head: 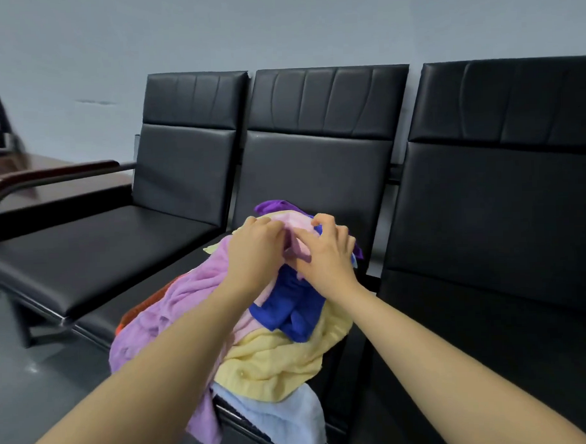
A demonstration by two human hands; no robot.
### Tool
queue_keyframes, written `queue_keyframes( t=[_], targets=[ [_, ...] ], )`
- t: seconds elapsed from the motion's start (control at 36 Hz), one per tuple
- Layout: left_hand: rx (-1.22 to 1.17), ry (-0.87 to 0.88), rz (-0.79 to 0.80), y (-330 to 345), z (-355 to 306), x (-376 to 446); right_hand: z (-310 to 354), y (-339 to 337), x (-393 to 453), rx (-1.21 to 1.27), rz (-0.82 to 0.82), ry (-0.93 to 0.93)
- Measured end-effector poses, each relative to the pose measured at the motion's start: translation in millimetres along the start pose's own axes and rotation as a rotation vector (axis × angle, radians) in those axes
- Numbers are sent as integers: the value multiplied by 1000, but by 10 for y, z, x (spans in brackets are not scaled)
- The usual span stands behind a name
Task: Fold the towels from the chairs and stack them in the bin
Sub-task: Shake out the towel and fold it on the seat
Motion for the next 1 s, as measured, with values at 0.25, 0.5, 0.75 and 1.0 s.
queue_keyframes(
  t=[0.25,0.5,0.75,1.0],
  targets=[
    [-64,-189,121,39,5,24,-67,-570,85,587,-219,196],
    [-124,-280,167,-162,-119,-138,-265,-1131,-184,770,-398,397],
    [-392,-199,110,-829,-984,108,-132,-1459,-318,1031,-266,308],
    [-563,-77,163,-760,-1698,279,-438,-2093,-498,790,-271,261]
  ],
)
Point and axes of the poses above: each hand's wrist, its own x-axis towards the middle knuckle, its own y-axis out of the palm, z = x × y, the point moved 10 cm from there along x, towards the middle knuckle, and after that the axes turned 5 degrees about -y, right-handed, at the moved point
